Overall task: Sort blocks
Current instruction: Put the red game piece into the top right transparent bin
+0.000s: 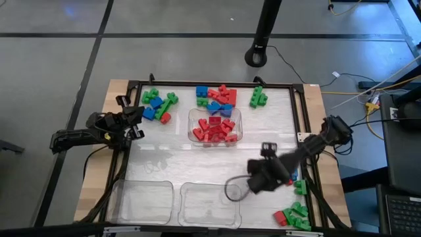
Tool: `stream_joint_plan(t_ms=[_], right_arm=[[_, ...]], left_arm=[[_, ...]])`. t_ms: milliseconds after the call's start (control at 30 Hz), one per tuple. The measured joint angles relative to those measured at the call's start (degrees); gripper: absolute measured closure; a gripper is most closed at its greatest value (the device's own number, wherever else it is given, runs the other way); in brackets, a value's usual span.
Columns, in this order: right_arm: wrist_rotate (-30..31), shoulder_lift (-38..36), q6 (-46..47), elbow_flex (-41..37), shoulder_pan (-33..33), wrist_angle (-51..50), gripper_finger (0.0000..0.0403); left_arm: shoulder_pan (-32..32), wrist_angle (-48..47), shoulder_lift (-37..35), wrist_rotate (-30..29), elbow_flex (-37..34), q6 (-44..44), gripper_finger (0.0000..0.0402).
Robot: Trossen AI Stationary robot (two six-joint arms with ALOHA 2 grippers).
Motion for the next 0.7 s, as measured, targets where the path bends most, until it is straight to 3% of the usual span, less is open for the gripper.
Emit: stream_joint_plan(t_ms=[367, 700], right_arm=[[-13.75, -0.04, 18.39, -12.70, 10.90, 5.86, 0.0095], [-11.43, -9.71, 31.55, -25.87, 13.17, 16.94, 0.0095]], left_arm=[[0.01, 0.87, -0.02, 0.00, 0.00, 0.01, 0.0396], [-0.01, 1.06, -0.02, 0.00, 0.02, 0.01, 0.0396]])
